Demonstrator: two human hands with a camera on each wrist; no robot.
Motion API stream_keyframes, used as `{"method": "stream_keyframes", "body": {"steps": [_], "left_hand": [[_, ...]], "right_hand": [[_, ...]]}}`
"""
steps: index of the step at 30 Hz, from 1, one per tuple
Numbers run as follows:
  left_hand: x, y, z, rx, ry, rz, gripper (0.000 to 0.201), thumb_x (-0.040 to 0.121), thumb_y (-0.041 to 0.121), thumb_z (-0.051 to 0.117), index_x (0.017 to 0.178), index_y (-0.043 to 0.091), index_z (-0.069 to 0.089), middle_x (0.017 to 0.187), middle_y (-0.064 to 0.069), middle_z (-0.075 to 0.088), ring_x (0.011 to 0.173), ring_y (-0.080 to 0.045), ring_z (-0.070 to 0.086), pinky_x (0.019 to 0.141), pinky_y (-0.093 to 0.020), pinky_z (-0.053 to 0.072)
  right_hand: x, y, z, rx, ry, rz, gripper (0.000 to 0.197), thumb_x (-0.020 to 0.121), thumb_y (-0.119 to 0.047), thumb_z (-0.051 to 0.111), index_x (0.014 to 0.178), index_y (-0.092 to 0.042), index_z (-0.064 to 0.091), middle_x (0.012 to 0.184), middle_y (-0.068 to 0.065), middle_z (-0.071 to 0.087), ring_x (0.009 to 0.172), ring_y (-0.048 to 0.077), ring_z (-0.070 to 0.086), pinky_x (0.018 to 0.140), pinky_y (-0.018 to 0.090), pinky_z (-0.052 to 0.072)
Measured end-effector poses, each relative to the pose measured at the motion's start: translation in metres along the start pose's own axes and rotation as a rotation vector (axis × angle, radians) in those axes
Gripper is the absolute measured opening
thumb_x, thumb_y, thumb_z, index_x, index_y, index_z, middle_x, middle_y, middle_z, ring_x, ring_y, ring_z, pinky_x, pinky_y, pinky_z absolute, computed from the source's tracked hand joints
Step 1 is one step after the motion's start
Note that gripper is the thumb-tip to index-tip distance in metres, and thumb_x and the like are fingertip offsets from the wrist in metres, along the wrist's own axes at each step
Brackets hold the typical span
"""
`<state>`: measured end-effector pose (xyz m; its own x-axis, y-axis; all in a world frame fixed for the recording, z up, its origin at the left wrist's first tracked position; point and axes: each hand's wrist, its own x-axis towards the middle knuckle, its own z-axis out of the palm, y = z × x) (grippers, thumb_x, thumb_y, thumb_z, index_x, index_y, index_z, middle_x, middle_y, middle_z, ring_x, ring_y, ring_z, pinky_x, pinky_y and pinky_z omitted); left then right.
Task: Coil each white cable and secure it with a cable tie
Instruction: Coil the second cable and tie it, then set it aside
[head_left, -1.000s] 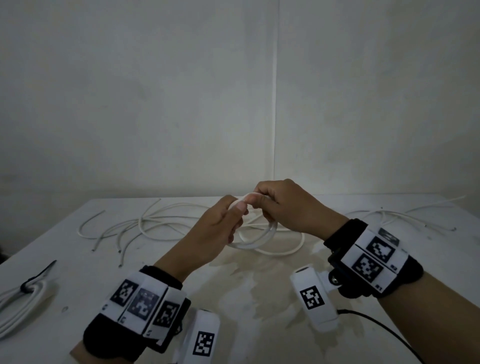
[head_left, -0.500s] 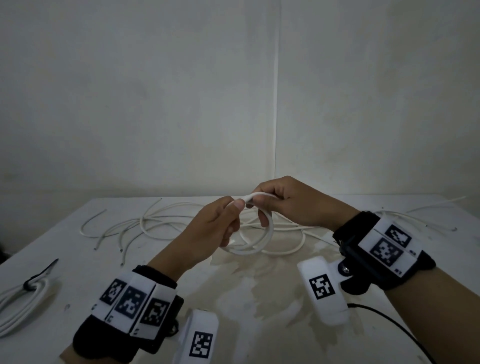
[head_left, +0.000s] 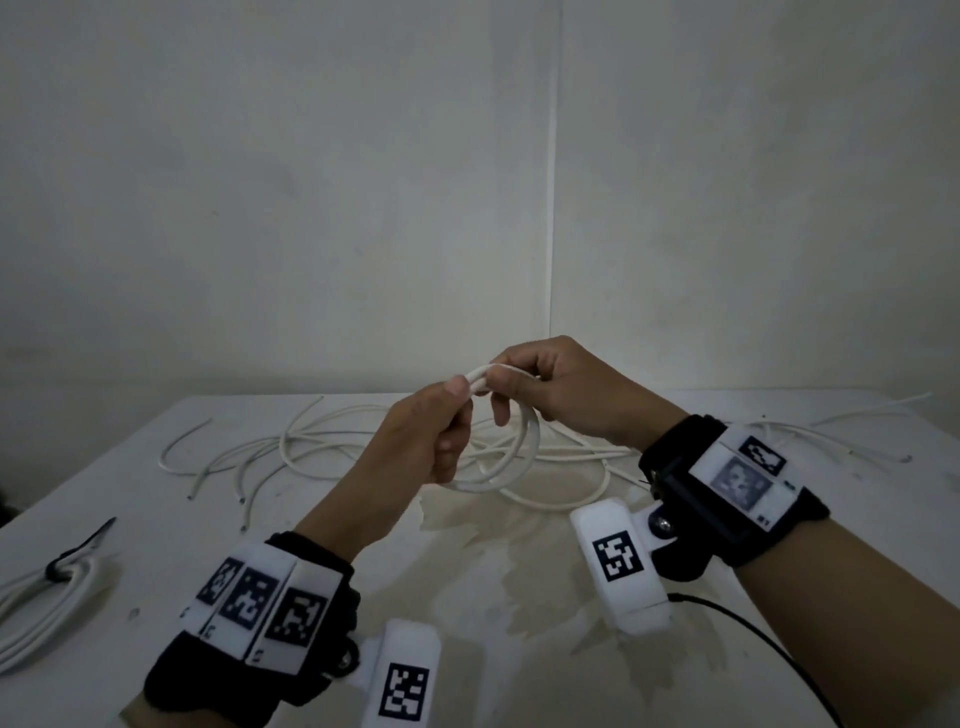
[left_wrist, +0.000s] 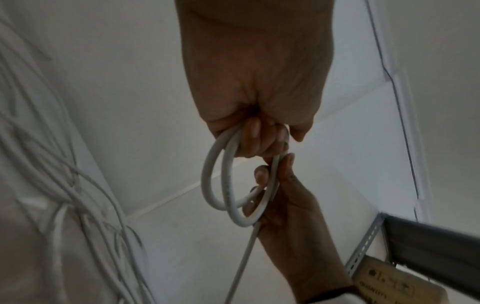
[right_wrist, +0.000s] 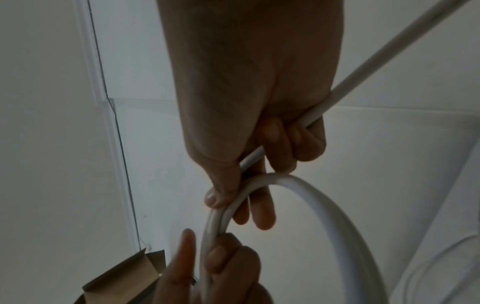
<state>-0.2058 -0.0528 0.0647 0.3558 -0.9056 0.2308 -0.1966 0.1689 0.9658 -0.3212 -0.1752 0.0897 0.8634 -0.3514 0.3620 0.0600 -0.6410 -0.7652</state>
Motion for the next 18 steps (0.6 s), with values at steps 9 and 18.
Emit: {"method": "stream_keyframes", "body": {"steps": [9, 18], "left_hand": [[0.011, 0.003, -0.017, -0.37, 0.18, -0.041, 0.036, 0.099, 0.028, 0.031, 0.067, 0.015, 0.041, 0.042, 0.012, 0.028, 0.032, 0.0, 0.02, 0.031, -0.012, 0.018], [0.024, 0.002, -0.061, -0.557, 0.525, 0.065, 0.034, 0.1, 0.03, 0.032, 0.068, 0.019, 0.038, 0.038, 0.011, 0.03, 0.03, -0.004, 0.023, 0.031, -0.012, 0.02]], "right_hand": [[-0.01, 0.022, -0.002, -0.044, 0.182, 0.07, 0.033, 0.099, -0.014, 0.038, 0.092, 0.005, 0.065, 0.077, -0.009, 0.061, 0.05, -0.015, 0.05, 0.052, 0.003, 0.036], [-0.022, 0.1, 0.006, -0.744, 0.304, -0.049, 0.035, 0.095, -0.019, 0.043, 0.128, -0.018, 0.054, 0.083, 0.006, 0.062, 0.072, 0.024, 0.06, 0.061, 0.029, 0.05]]}}
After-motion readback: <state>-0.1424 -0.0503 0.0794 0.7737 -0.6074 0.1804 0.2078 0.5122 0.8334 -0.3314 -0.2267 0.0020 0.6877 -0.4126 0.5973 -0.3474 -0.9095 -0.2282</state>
